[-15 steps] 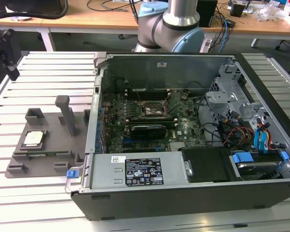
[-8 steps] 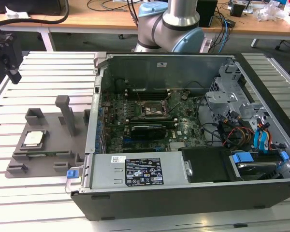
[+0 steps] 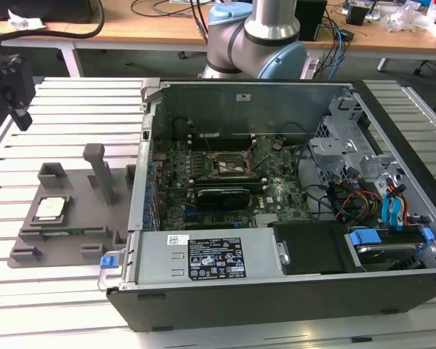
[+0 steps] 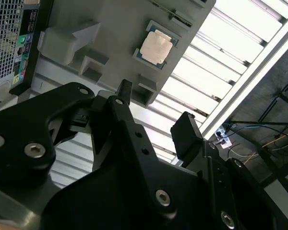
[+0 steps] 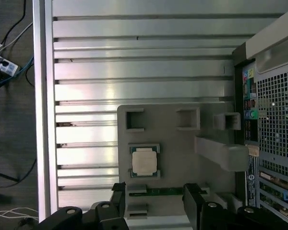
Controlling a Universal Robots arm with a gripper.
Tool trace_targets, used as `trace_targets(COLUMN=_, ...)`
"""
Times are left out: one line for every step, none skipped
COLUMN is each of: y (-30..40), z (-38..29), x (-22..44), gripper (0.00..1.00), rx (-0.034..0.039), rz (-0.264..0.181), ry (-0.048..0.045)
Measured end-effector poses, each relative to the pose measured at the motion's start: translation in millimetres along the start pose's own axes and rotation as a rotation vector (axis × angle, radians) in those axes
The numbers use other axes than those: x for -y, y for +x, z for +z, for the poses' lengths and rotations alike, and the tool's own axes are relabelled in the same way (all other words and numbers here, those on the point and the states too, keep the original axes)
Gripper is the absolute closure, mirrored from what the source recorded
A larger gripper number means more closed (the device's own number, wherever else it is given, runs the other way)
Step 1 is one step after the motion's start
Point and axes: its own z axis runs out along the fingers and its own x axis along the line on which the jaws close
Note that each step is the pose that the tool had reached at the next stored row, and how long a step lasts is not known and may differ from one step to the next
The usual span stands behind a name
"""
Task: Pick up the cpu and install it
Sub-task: 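Pick up the cpu and move it towards the insertion slot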
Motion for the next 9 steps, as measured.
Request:
trace_targets(y=0.0, z=1.6, x=0.0, gripper=0.40, rx=0.0001, rz=0.000, ry=-0.0001)
trace_targets(y=0.1, z=2.6, x=0.0, gripper=0.40, rx=0.0000, rz=0.000, ry=0.0000)
trace_targets(y=0.1, z=3.7, x=0.1, gripper=0.40, rx=0.0000, rz=0.000, ry=0.0000)
trace_targets(y=0.1, z=4.9, x=0.1, gripper=0.40, rx=0.0000, rz=0.000, ry=0.0000)
trace_targets(y=0.2, z=5.8, x=0.1, gripper=0.40, rx=0.0000, rz=0.000, ry=0.0000)
trace_targets(y=0.2, z=7.1, x=0.1, gripper=0.40, rx=0.0000, rz=0.000, ry=0.0000)
trace_targets(y=0.2, z=8.3, x=0.1, gripper=0.40, rx=0.0000, rz=0.000, ry=0.0000)
trace_targets(y=0.3, z=9.2, x=0.1, gripper=0.40, rx=0.0000, rz=0.000, ry=0.0000)
trace_targets(y=0.3, z=9.9, x=0.1, gripper=0.40, rx=0.0001, rz=0.000, ry=0.0000)
